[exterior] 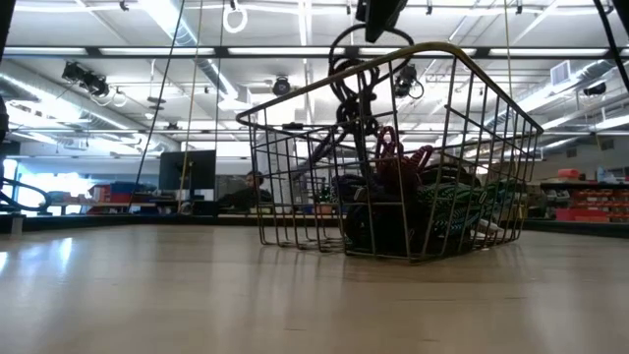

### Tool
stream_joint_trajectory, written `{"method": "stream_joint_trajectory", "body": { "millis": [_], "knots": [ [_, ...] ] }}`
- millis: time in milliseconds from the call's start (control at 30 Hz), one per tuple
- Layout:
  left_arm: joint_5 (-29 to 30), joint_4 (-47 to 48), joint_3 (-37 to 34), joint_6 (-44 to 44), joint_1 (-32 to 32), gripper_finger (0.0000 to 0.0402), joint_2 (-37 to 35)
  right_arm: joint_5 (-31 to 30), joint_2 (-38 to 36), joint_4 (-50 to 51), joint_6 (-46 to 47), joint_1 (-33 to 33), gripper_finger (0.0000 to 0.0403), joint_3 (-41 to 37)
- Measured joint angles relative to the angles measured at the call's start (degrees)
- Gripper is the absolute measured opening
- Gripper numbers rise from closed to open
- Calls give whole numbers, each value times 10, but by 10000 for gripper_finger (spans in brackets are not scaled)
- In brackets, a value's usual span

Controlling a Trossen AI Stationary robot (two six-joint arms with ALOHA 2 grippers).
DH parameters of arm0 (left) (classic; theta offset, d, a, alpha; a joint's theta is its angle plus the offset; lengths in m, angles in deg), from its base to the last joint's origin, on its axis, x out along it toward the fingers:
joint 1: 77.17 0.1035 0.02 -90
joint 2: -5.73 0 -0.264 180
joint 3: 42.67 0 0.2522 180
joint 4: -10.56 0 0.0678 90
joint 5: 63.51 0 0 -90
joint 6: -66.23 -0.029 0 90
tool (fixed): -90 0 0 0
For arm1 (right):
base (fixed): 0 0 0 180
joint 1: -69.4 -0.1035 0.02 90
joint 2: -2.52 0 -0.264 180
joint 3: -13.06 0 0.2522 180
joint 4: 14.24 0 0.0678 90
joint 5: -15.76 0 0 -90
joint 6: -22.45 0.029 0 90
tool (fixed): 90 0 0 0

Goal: Pick and place USB-C Cables
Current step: Adjust the black charger cable

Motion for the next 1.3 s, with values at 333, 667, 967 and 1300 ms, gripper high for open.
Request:
{"method": "stream_joint_trajectory", "body": {
  "millis": [333,667,967,1300],
  "knots": [
    [0,0,0,0,0,156,0,-31,-1,77,73,-20,13,65],
    [0,0,0,0,0,156,0,-34,0,69,157,-48,13,66],
    [0,0,0,0,0,156,0,-66,0,34,221,-77,13,66],
    [0,0,0,0,0,156,0,-67,4,-42,238,-76,13,-86]
  ]
}}
